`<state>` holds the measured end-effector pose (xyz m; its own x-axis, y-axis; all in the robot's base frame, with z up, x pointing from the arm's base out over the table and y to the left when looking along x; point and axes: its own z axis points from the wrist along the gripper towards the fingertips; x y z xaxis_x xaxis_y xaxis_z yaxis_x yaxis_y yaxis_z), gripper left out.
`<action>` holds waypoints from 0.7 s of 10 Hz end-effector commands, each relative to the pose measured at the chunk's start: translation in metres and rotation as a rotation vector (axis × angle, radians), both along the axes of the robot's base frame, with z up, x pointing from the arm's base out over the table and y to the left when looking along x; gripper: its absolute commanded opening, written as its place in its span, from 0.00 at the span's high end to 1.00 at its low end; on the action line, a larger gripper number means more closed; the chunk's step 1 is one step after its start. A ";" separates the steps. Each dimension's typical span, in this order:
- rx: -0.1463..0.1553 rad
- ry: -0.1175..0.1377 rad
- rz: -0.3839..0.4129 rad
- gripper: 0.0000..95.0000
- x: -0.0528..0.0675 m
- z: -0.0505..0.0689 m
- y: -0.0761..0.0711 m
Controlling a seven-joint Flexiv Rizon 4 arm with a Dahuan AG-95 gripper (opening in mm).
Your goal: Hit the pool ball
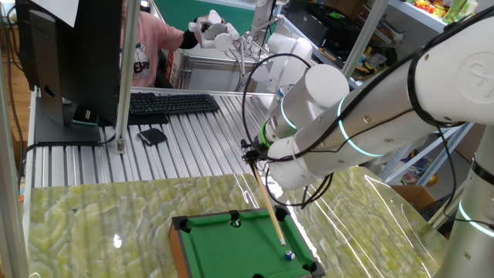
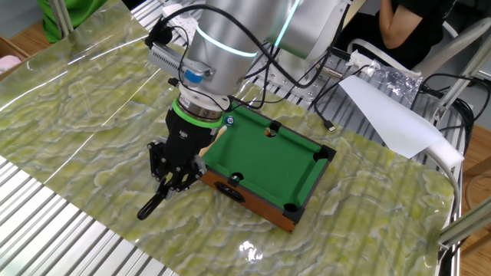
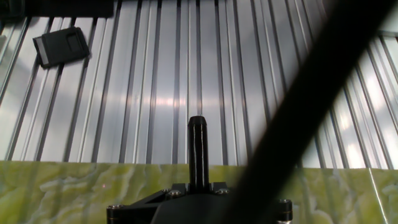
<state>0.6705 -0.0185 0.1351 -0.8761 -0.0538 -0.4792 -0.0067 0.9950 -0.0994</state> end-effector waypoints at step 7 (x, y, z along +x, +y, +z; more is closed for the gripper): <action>-0.022 0.002 0.007 1.00 -0.014 -0.004 0.001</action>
<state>0.6566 -0.0181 0.1325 -0.8757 -0.0683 -0.4781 -0.0104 0.9924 -0.1226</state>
